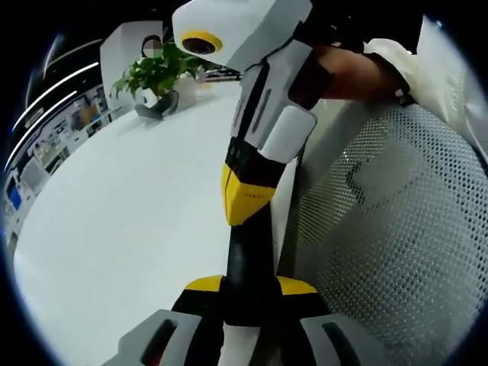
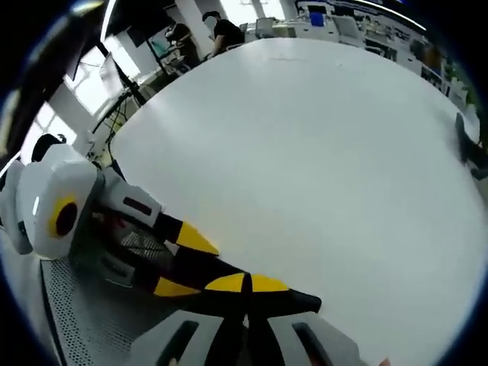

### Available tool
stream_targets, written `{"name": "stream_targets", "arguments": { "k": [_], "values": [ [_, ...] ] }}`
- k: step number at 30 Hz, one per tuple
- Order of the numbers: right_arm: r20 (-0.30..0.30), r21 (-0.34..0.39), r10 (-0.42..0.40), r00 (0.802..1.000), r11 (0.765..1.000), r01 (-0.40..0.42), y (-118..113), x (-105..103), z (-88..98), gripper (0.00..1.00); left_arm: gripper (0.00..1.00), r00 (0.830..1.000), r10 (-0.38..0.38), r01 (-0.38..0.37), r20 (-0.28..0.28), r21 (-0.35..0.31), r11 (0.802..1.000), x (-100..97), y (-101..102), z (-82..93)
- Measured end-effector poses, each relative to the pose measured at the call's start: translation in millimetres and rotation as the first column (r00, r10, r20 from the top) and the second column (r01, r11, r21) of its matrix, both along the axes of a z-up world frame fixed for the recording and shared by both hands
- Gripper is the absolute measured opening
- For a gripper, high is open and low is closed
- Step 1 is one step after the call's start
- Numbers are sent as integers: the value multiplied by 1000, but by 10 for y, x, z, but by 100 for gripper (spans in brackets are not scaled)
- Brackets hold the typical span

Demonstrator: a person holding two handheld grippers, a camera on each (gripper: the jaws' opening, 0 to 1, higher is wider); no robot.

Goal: Press the specified remote control buttons in sequence, fully releasing each button before pressing the next.

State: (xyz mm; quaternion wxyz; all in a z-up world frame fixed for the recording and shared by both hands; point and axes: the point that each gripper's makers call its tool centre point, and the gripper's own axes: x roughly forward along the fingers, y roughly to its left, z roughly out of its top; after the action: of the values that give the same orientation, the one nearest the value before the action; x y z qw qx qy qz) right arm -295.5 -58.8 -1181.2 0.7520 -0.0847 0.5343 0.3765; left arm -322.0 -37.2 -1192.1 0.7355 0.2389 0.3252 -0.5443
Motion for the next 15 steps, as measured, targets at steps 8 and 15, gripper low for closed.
{"name": "stream_targets", "arguments": {
  "k": [8,15],
  "values": [
    [8,-17,38,999,999,-37,-12,-21,-19,0,24,1000,1,-1,1,-3,1000,-5,5,-2],
    [-1,0,25,1000,1000,-25,-12,-23,-21,0,24,1000,-5,5,7,-2,1000,-2,3,1]
  ]
}}
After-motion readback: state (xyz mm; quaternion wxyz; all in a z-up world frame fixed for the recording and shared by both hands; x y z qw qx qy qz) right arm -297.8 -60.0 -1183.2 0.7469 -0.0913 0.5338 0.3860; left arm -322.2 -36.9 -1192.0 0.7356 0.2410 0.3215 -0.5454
